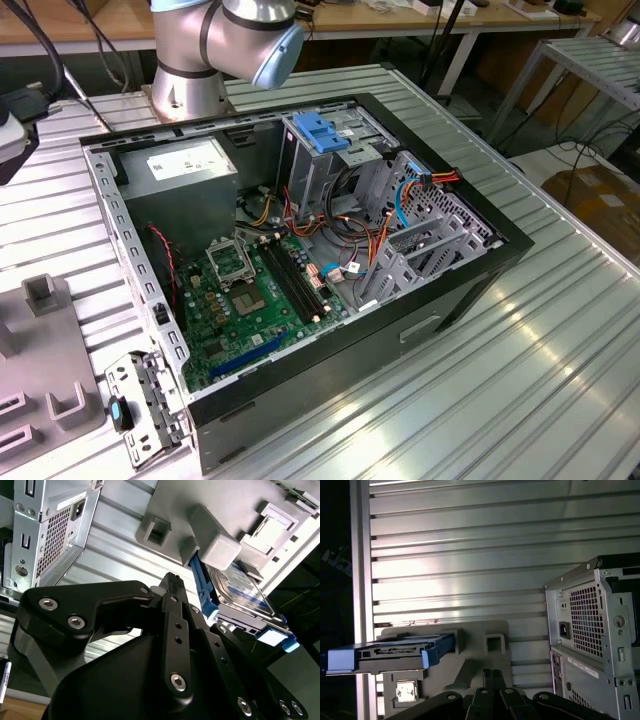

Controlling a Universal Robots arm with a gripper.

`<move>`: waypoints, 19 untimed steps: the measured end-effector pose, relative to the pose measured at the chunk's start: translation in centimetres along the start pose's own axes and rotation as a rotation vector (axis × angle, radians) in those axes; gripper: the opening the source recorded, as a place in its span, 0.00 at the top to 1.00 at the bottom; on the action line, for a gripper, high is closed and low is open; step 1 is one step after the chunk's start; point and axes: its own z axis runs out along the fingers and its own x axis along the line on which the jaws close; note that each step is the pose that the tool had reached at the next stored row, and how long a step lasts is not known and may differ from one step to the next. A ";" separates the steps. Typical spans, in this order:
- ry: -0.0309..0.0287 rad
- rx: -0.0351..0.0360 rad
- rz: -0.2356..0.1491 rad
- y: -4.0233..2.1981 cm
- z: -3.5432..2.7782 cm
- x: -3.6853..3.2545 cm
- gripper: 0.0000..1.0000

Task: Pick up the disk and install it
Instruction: 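Reach for the disk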

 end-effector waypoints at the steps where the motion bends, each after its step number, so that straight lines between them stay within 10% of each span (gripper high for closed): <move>1: 0.0002 -0.0001 0.000 -0.01 0.03 0.07 0.89; 12: 0.0027 0.0001 0.000 -0.16 0.35 1.89 0.89; 19: 0.0007 -0.0001 0.000 -0.40 0.72 6.28 0.89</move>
